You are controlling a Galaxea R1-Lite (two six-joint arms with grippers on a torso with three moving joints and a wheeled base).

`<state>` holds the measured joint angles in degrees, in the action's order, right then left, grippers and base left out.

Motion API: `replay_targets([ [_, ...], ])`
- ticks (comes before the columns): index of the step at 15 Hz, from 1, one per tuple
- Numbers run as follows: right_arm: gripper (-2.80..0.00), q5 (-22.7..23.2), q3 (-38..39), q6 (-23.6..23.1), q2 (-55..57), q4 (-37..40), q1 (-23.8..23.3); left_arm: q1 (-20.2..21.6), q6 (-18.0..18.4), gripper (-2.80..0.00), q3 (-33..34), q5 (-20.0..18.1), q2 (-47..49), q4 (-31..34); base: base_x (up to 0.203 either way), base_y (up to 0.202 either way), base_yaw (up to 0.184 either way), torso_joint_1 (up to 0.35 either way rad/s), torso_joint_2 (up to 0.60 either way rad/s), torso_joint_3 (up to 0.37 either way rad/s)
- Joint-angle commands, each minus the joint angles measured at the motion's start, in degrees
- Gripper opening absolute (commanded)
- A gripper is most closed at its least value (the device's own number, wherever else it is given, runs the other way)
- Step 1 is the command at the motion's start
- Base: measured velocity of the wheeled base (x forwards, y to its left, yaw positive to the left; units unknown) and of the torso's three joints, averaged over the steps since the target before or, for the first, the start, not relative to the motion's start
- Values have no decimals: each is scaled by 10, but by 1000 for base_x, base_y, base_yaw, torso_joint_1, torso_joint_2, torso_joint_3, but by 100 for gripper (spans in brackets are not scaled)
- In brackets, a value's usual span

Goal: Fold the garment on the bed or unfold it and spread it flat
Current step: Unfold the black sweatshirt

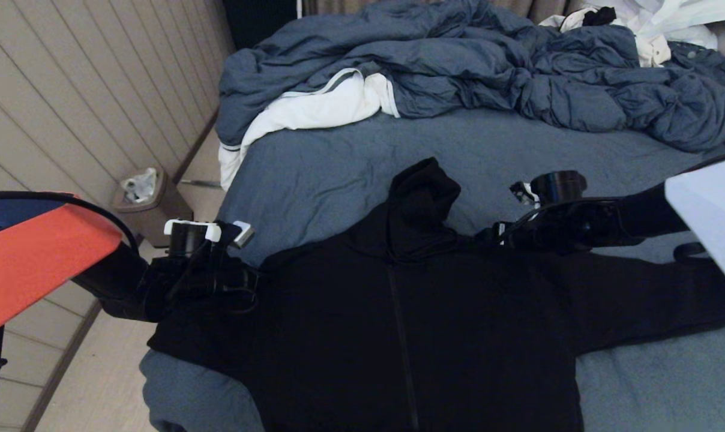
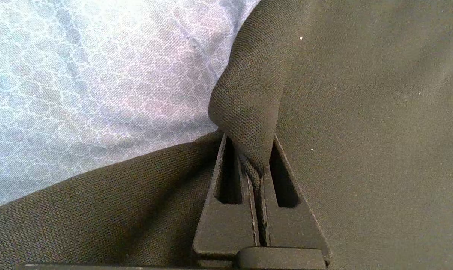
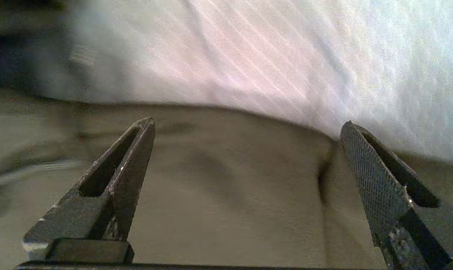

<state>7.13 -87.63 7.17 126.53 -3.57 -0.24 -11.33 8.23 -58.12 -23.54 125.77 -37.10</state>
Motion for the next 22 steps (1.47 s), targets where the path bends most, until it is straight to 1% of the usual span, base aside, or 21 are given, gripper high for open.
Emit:
replay_targets([
  [1, 0, 28, -15, -1, -22, -1, -19, -2, 0, -280, 2, -2, -4, -1, 0, 0, 0, 0, 0, 0],
  [2, 0, 43, -27, -8, -25, 3, -22, -2, 1, -280, 3, -2, -4, -1, 0, 0, 0, 0, 0, 0],
  [3, 0, 49, -30, -32, -19, 5, -24, -3, 1, -280, 4, -2, -3, -1, 0, 0, 0, 0, 0, 0],
  [7, 0, 53, -28, -175, 11, 3, -23, -4, 1, -280, 2, -1, 5, 0, 0, 0, 0, 0, 0, 0],
  [9, 0, 54, -16, -206, 7, 5, -27, -4, 1, -280, 0, -2, 6, 3, 0, 0, 0, 0, 0, 0],
  [11, 0, 59, -9, -241, 3, 6, -42, -4, 1, -280, 1, -2, 7, 3, 0, 0, 0, 0, 0, 0],
  [14, 0, 93, 13, -298, 0, 6, -58, -5, 1, -280, 2, -2, 7, 4, 0, 0, 0, 0, 0, 0],
  [16, 0, 99, 15, -306, 5, 6, -63, -5, 1, -280, 1, -2, 8, 4, 0, 0, 0, 0, 0, 0],
  [19, 0, 129, 21, -308, 8, 3, -62, -5, 0, -280, -2, -2, 16, 4, 0, 0, 0, 0, 0, 0],
  [22, 0, 131, 15, -308, 36, 1, -58, -5, 0, -280, -3, -2, 19, 4, 0, 0, 0, 0, 0, 0],
])
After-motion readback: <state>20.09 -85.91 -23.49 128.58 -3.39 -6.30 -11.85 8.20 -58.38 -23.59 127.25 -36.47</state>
